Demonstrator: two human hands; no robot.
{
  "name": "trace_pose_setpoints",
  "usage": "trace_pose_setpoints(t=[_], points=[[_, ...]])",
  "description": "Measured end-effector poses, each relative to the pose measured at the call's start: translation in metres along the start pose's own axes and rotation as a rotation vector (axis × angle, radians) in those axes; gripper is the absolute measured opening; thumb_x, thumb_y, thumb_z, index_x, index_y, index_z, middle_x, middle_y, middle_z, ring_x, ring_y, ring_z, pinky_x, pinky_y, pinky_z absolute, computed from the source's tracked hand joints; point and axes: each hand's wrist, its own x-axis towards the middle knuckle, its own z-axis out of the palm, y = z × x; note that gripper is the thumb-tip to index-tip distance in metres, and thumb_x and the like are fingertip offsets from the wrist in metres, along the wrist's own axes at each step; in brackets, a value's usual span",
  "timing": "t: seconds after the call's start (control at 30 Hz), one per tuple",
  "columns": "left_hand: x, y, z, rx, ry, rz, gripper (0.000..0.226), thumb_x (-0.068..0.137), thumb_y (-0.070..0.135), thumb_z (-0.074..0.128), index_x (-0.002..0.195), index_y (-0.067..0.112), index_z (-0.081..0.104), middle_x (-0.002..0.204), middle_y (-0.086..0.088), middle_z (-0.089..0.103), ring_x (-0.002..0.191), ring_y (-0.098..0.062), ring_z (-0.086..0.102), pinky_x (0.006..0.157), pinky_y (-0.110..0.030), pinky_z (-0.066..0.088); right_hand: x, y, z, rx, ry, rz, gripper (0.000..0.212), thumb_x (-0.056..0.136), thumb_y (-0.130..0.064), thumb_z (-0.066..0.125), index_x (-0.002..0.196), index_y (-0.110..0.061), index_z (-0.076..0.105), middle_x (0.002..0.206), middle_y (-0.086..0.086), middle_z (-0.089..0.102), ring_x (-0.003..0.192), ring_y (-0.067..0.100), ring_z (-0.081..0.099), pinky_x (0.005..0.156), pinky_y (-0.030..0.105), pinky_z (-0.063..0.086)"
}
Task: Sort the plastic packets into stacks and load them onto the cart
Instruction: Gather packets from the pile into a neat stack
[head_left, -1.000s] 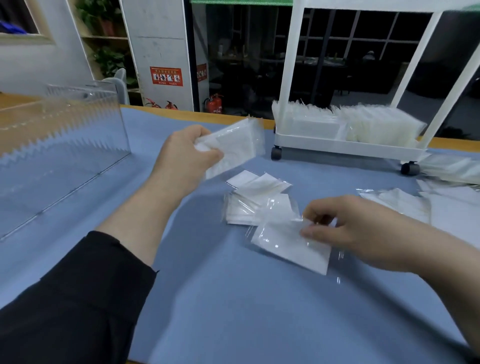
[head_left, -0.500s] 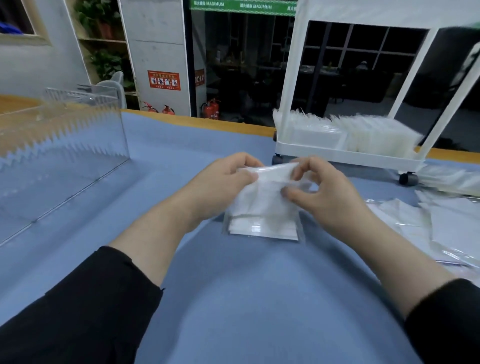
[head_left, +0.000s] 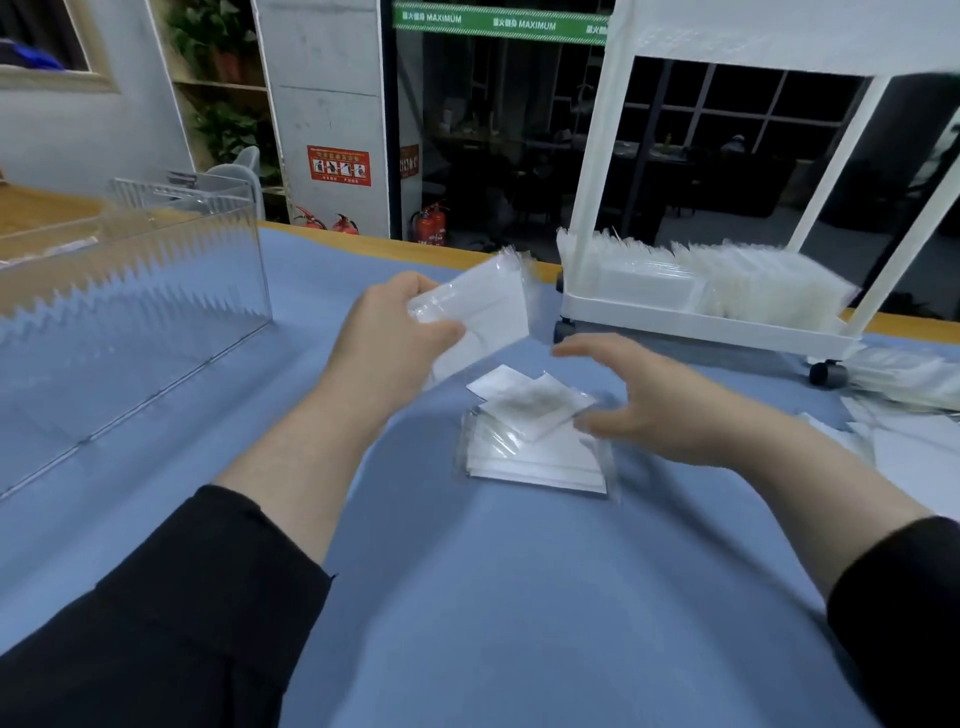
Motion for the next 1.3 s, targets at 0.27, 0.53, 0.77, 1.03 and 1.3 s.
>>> trace_pose_setpoints(t=[0.27,0.53,0.77,1.03,1.3], points=[[0.003,-0.002,-0.002,-0.073,0.039,-0.012,0.012,0.087,0.015,0.072,0.095,0.022,0.066,0.088,-0.003,0.073,0.066,-0.018,0.06,0.059,-0.029,0.045,0.023,0.011,0.017,0.051,-0.047,0.024,0.031,0.093,-0.033,0.066,0.119,-0.049,0.062,0.13,-0.022,0.059,0.123,0.005,0.052,0.103,0.025,0.038],[-0.001,-0.003,0.0,-0.059,-0.082,-0.026,0.016,0.089,0.015,0.073,0.099,0.025,0.065,0.09,0.003,0.07,0.069,-0.01,0.061,0.057,-0.022,0.047,0.014,0.004,0.002,-0.01,0.426,-0.203,0.014,0.1,-0.02,0.06,0.106,-0.026,0.071,0.098,-0.019,0.065,0.091,0.002,0.056,0.077,0.004,0.037],[-0.009,0.0,0.012,0.061,-0.354,0.004,0.015,0.091,0.044,0.071,0.1,0.032,0.068,0.097,0.004,0.072,0.083,-0.014,0.065,0.072,-0.03,0.049,0.017,-0.002,0.021,0.096,0.5,-0.165,0.006,0.09,-0.03,0.074,0.089,-0.028,0.068,0.072,-0.02,0.058,0.076,-0.005,0.053,0.066,0.01,0.037],[0.005,-0.01,0.007,0.052,-0.066,-0.002,0.013,0.086,0.019,0.076,0.095,0.023,0.068,0.091,-0.008,0.071,0.076,-0.027,0.063,0.068,-0.033,0.047,0.005,-0.008,0.005,0.094,0.477,-0.076,0.05,0.077,-0.057,0.075,0.116,-0.036,0.05,0.112,-0.019,0.051,0.099,-0.001,0.048,0.081,0.014,0.037],[0.007,-0.009,0.0,-0.085,0.064,-0.003,0.016,0.085,0.015,0.075,0.099,0.02,0.068,0.094,-0.009,0.073,0.079,-0.03,0.065,0.067,-0.033,0.047,-0.006,-0.01,0.017,-0.159,-0.291,-0.127,0.093,0.072,-0.077,0.065,0.147,-0.061,0.013,0.147,-0.046,0.008,0.145,-0.006,0.015,0.121,0.036,0.023]])
